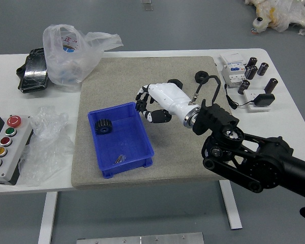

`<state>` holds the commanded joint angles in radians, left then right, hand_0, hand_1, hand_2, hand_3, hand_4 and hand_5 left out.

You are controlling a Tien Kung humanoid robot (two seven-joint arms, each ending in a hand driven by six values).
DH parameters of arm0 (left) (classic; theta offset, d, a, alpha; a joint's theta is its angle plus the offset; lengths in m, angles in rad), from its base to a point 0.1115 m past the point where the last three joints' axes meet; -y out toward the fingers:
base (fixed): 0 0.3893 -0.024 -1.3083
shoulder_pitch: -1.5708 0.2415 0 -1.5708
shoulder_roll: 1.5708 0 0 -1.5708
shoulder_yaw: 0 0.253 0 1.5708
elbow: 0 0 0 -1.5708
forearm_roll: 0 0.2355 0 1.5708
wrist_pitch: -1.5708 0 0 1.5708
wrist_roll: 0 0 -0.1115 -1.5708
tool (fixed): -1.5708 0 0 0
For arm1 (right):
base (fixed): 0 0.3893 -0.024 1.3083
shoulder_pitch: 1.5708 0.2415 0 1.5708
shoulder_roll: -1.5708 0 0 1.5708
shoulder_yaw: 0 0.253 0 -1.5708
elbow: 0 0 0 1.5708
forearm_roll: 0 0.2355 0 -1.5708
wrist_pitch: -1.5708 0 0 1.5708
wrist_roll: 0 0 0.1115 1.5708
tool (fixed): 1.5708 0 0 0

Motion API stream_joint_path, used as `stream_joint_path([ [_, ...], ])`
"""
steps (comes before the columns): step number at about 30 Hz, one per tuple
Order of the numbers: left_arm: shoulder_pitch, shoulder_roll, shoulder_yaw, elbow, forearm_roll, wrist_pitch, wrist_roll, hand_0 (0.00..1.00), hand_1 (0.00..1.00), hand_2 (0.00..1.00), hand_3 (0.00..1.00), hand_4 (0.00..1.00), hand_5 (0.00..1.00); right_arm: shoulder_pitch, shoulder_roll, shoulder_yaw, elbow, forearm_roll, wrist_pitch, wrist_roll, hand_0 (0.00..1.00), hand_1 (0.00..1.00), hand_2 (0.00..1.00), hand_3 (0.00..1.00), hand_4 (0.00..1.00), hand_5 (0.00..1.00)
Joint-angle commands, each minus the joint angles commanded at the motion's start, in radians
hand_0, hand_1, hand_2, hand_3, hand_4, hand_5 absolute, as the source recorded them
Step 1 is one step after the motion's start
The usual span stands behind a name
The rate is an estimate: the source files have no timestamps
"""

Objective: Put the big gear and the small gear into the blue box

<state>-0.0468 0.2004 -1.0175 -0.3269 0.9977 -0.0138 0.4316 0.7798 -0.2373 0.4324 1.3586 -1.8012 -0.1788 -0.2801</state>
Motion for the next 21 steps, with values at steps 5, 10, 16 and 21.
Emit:
stream_joint_path([
  [5, 0.000, 0.002, -0.011, -0.001, 0.012, -0.002, 0.007, 0.725, 0.653, 0.657, 0.749, 0.742, 0.456, 0.033, 0.027, -0.053, -0.010, 0.015, 0.008, -0.003, 0.540, 0.662, 0.665, 0.634, 0.372, 0.117],
  [10, -0.002, 0.002, -0.015, -0.002, 0.016, -0.002, 0.008, 0.725, 0.653, 0.657, 0.749, 0.742, 0.456, 0.052, 0.038, -0.076, -0.024, 0.016, 0.031, -0.029, 0.540, 0.662, 0.665, 0.634, 0.372, 0.117],
  [16, -0.003, 0.001, -0.018, -0.002, 0.021, -0.003, 0.010, 0.725, 0.653, 0.657, 0.749, 0.742, 0.456, 0.055, 0.042, -0.078, -0.030, 0.014, 0.015, -0.029, 0.569, 0.705, 0.760, 0.737, 0.506, 0.140],
  [21, -0.005, 0.002, -0.020, -0.002, 0.024, -0.004, 0.011, 0.725, 0.653, 0.657, 0.750, 0.741, 0.455, 0.053, 0.044, -0.081, -0.037, 0.020, 0.013, -0.032, 0.573, 0.713, 0.772, 0.807, 0.546, 0.133],
])
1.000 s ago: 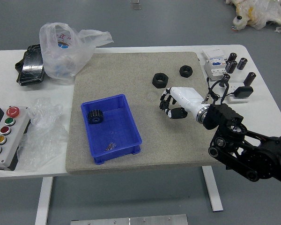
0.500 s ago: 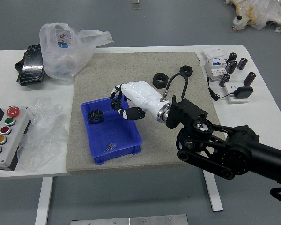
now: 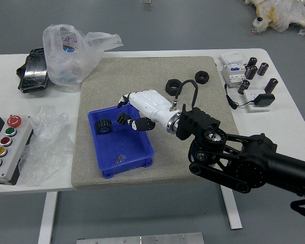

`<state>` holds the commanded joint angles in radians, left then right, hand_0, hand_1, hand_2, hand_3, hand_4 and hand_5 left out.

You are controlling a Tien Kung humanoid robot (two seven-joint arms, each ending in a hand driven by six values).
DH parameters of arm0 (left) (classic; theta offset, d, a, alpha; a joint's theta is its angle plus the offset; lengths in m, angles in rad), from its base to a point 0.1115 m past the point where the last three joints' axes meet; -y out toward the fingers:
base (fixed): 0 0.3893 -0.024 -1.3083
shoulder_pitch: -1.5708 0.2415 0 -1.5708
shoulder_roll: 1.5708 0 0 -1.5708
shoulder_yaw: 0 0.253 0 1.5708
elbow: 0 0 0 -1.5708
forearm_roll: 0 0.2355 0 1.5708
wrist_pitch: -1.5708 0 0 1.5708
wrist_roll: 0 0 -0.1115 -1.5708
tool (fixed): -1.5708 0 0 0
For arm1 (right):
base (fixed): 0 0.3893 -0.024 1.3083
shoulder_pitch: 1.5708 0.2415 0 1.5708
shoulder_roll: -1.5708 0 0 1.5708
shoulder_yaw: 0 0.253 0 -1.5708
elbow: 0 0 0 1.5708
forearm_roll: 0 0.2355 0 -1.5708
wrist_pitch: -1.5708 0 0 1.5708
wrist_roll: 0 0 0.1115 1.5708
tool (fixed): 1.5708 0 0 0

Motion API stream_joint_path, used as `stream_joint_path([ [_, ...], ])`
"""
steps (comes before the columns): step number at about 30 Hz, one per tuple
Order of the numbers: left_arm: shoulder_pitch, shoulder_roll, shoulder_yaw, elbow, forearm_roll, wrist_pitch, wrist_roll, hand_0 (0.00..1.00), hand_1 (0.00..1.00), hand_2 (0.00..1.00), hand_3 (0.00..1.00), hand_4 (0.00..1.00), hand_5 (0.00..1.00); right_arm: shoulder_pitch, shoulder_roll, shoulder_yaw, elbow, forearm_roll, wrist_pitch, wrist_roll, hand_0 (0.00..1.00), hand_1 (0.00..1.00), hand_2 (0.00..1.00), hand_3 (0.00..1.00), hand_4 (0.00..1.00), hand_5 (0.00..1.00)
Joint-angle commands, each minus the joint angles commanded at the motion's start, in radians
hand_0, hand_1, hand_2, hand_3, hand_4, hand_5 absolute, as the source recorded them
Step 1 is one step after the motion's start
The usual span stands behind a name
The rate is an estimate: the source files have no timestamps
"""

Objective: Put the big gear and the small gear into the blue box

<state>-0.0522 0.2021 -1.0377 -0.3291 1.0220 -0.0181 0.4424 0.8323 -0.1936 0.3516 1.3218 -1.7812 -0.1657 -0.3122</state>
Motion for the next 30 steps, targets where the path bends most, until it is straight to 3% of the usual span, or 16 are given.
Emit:
stream_joint_path([
  [8, 0.001, 0.000, 0.001, 0.000, 0.000, 0.000, 0.001, 0.725, 0.653, 0.656, 0.749, 0.741, 0.456, -0.015, -0.003, 0.024, -0.002, -0.005, -0.008, 0.003, 0.563, 0.716, 0.773, 0.826, 0.582, 0.130],
  [13, 0.000, -0.001, 0.006, 0.000, -0.007, 0.002, -0.002, 0.725, 0.653, 0.656, 0.749, 0.741, 0.456, -0.068, -0.041, 0.119, 0.015, 0.019, -0.052, 0.041, 0.563, 0.716, 0.773, 0.826, 0.582, 0.130],
  [14, 0.000, -0.002, 0.008, 0.000, -0.010, 0.002, -0.003, 0.725, 0.653, 0.656, 0.749, 0.741, 0.455, -0.088, -0.055, 0.145, 0.022, 0.032, -0.067, 0.056, 0.539, 0.686, 0.731, 0.736, 0.580, 0.142],
  [19, 0.002, -0.006, 0.015, 0.001, -0.022, 0.005, -0.006, 0.725, 0.653, 0.656, 0.749, 0.741, 0.455, -0.185, -0.117, 0.283, 0.063, 0.145, -0.122, 0.155, 0.539, 0.686, 0.731, 0.736, 0.580, 0.142],
  [21, 0.000, -0.007, 0.021, 0.002, -0.029, 0.005, -0.009, 0.725, 0.653, 0.653, 0.749, 0.741, 0.455, -0.231, -0.139, 0.349, 0.085, 0.207, -0.131, 0.206, 0.524, 0.662, 0.685, 0.689, 0.582, 0.146],
  [25, -0.005, -0.006, 0.023, 0.005, -0.029, 0.002, -0.010, 0.725, 0.653, 0.653, 0.749, 0.741, 0.455, -0.314, -0.165, 0.476, 0.099, 0.342, -0.122, 0.311, 0.524, 0.662, 0.685, 0.689, 0.582, 0.146],
  [26, -0.006, -0.006, 0.022, 0.005, -0.027, 0.001, -0.010, 0.725, 0.653, 0.646, 0.749, 0.741, 0.455, -0.338, -0.170, 0.510, 0.099, 0.382, -0.114, 0.341, 0.505, 0.632, 0.668, 0.684, 0.636, 0.260],
  [30, -0.009, -0.003, 0.019, 0.006, -0.020, -0.001, -0.011, 0.725, 0.653, 0.646, 0.749, 0.741, 0.455, -0.414, -0.179, 0.616, 0.100, 0.516, -0.081, 0.433, 0.505, 0.632, 0.668, 0.684, 0.636, 0.260],
])
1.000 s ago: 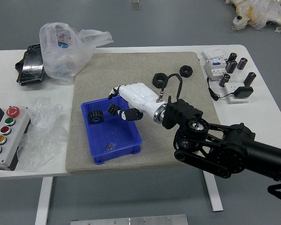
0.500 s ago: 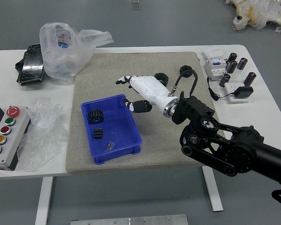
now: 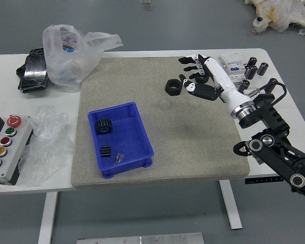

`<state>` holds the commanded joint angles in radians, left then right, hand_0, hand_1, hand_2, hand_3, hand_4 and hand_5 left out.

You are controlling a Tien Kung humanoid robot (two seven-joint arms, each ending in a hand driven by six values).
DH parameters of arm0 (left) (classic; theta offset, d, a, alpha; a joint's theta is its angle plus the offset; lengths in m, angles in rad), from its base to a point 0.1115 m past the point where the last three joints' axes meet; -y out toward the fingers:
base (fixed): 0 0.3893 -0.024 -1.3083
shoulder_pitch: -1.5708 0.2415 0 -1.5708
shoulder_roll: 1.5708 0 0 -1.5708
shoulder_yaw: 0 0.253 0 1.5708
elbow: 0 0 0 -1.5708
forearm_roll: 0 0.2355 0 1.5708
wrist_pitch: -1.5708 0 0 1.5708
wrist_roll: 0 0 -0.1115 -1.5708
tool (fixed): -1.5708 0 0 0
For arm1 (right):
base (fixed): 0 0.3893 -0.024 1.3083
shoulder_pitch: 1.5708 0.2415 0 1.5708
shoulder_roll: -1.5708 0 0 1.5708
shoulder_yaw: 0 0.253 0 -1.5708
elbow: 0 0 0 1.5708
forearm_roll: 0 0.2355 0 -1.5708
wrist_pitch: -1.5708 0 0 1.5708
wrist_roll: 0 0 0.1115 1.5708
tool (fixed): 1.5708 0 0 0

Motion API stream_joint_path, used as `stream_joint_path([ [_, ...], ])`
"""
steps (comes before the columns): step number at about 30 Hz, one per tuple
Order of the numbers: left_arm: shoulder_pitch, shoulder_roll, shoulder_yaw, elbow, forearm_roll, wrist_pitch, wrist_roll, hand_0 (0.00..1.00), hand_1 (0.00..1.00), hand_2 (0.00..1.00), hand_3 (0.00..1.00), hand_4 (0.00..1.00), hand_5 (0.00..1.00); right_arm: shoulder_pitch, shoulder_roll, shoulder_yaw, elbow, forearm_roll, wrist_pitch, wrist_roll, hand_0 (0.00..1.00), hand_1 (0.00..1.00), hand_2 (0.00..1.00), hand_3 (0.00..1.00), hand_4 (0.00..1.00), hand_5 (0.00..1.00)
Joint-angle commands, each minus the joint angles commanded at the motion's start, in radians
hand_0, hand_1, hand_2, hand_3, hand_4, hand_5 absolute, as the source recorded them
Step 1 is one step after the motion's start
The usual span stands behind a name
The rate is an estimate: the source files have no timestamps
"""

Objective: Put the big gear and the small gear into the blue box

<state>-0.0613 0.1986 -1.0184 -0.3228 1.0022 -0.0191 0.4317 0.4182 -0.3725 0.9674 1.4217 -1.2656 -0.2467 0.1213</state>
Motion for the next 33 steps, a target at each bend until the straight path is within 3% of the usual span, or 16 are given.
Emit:
stream_joint_path([
  [1, -0.001, 0.001, 0.000, 0.000, 0.001, -0.001, 0.000, 0.725, 0.653, 0.646, 0.749, 0.741, 0.455, -0.020, 0.001, 0.025, 0.000, 0.033, 0.010, 0.021, 0.505, 0.632, 0.668, 0.684, 0.636, 0.260],
  [2, -0.002, 0.001, 0.000, 0.001, 0.003, -0.001, 0.000, 0.725, 0.642, 0.637, 0.749, 0.741, 0.456, -0.046, 0.002, 0.055, 0.002, 0.072, 0.023, 0.046, 0.484, 0.596, 0.660, 0.679, 0.703, 0.362],
  [7, -0.001, 0.005, -0.004, 0.002, 0.009, -0.004, 0.002, 0.725, 0.642, 0.637, 0.749, 0.741, 0.456, -0.154, 0.004, 0.168, 0.003, 0.228, 0.061, 0.108, 0.484, 0.596, 0.660, 0.679, 0.703, 0.362],
  [12, -0.001, 0.016, -0.011, 0.002, 0.021, -0.009, 0.008, 0.724, 0.623, 0.609, 0.749, 0.741, 0.456, -0.225, 0.011, 0.209, -0.004, 0.343, 0.078, 0.124, 0.479, 0.563, 0.650, 0.678, 0.719, 0.392],
  [18, 0.004, 0.029, -0.008, 0.002, 0.021, -0.011, 0.013, 0.725, 0.620, 0.599, 0.750, 0.741, 0.456, -0.245, 0.029, 0.233, -0.012, 0.411, 0.085, 0.134, 0.473, 0.554, 0.642, 0.671, 0.732, 0.413],
  [33, 0.019, 0.041, 0.024, 0.000, -0.021, 0.002, 0.007, 0.724, 0.628, 0.622, 0.751, 0.741, 0.455, -0.264, 0.031, 0.286, -0.016, 0.410, 0.086, 0.133, 0.474, 0.550, 0.638, 0.668, 0.735, 0.421],
])
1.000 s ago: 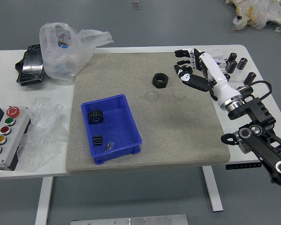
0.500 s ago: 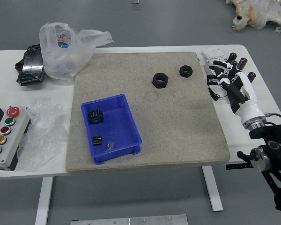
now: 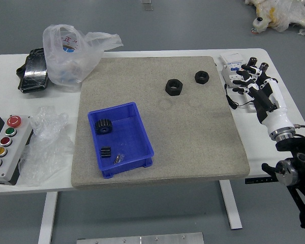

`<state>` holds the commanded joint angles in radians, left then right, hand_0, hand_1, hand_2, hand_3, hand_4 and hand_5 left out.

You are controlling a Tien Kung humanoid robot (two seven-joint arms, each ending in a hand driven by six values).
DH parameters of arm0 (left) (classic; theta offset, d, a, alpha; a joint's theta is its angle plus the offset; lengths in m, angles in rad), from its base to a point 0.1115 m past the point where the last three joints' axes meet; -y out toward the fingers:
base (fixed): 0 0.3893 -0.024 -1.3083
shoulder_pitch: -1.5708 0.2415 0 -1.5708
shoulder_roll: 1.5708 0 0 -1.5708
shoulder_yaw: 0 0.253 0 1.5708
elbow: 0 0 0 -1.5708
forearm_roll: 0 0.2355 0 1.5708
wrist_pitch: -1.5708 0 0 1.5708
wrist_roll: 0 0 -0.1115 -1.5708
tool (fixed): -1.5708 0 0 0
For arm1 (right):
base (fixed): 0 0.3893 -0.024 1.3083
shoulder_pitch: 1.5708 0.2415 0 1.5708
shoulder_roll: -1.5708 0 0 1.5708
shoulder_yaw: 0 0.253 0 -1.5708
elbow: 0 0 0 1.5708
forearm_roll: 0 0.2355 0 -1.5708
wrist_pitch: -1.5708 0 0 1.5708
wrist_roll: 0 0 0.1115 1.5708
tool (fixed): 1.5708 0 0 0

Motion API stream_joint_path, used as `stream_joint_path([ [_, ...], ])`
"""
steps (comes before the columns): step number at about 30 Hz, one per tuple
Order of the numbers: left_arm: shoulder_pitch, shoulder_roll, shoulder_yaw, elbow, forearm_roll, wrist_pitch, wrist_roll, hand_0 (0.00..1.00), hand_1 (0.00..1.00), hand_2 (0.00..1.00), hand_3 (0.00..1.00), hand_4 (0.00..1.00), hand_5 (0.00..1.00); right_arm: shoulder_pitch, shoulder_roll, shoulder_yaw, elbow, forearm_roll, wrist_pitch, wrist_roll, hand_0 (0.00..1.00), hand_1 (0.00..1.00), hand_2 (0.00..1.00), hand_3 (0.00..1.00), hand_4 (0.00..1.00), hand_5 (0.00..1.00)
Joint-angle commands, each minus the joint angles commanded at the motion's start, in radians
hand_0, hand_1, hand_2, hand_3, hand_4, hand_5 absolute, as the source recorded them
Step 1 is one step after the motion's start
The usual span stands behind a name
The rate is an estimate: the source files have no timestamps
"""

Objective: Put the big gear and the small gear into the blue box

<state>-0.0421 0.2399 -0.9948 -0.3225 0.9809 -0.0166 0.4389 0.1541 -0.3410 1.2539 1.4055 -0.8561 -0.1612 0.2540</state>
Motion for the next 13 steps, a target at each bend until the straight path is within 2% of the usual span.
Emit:
stream_joint_path([
  [8, 0.022, -0.019, 0.050, 0.004, -0.070, 0.012, -0.025, 0.724, 0.635, 0.630, 0.752, 0.741, 0.454, 0.004, -0.031, 0.017, 0.007, -0.008, -0.002, -0.010, 0.476, 0.551, 0.639, 0.668, 0.734, 0.421],
  [13, 0.002, -0.023, 0.069, 0.005, -0.095, 0.017, -0.037, 0.724, 0.638, 0.630, 0.752, 0.741, 0.454, 0.000, -0.039, 0.049, 0.014, -0.009, -0.003, -0.012, 0.473, 0.553, 0.638, 0.667, 0.729, 0.420],
])
